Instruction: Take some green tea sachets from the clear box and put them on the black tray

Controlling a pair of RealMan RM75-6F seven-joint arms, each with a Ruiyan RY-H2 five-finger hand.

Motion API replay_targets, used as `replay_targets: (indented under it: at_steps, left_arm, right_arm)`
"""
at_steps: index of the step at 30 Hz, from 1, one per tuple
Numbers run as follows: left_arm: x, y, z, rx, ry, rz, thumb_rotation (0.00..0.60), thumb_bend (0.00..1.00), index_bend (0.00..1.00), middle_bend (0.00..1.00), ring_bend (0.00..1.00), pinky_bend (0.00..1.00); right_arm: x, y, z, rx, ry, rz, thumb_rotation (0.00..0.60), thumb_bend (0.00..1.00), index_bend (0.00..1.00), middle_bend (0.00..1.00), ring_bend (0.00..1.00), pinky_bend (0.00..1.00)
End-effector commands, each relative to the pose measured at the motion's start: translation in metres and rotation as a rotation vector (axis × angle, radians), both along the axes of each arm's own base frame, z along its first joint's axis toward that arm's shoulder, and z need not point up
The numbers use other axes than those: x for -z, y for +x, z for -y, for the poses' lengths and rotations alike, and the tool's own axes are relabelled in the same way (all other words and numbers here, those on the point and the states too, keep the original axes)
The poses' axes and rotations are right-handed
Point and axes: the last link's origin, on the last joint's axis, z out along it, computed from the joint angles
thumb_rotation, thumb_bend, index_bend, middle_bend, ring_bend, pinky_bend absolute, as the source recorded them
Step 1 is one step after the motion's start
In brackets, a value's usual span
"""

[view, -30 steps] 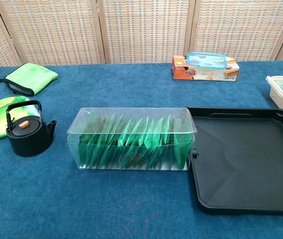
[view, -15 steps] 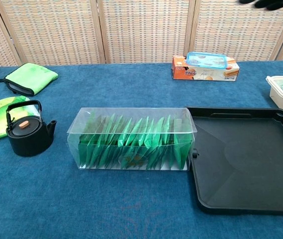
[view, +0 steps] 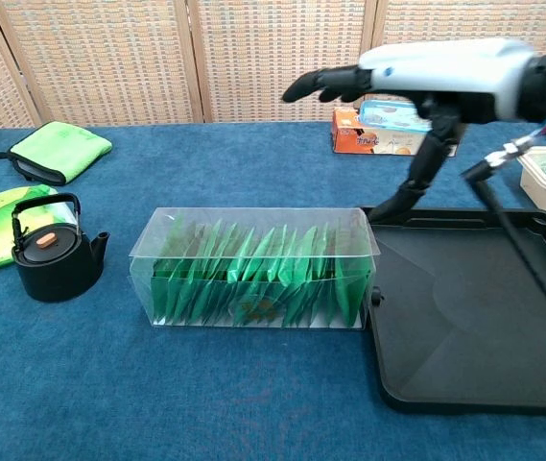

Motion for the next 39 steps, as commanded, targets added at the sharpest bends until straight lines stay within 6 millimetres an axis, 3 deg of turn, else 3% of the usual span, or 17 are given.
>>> replay_targets:
  at_steps: [1,19,39]
  left_arm:
    - [0.002,0.0,-0.001,-0.004,-0.008,-0.004,0.6,0.12,0.0,0.0,0.0,0.0]
    - [0.001,-0.001,-0.002,-0.017,0.0,0.002,0.6,0.12,0.0,0.0,0.0,0.0]
    - [0.0,-0.003,-0.003,-0.018,-0.009,0.021,0.6,0.12,0.0,0.0,0.0,0.0]
  right_arm:
    - [0.019,0.02,0.001,0.011,0.021,-0.017,0.6,0.15,0.1,0.0,0.0,0.0]
    - [0.056,0.034,-0.004,0.007,-0.02,-0.103,0.6,0.21,0.15,0.0,0.0,0.0]
    - [0.077,0.031,0.0,0.01,-0.052,-0.163,0.6,0.25,0.17,0.0,0.0,0.0]
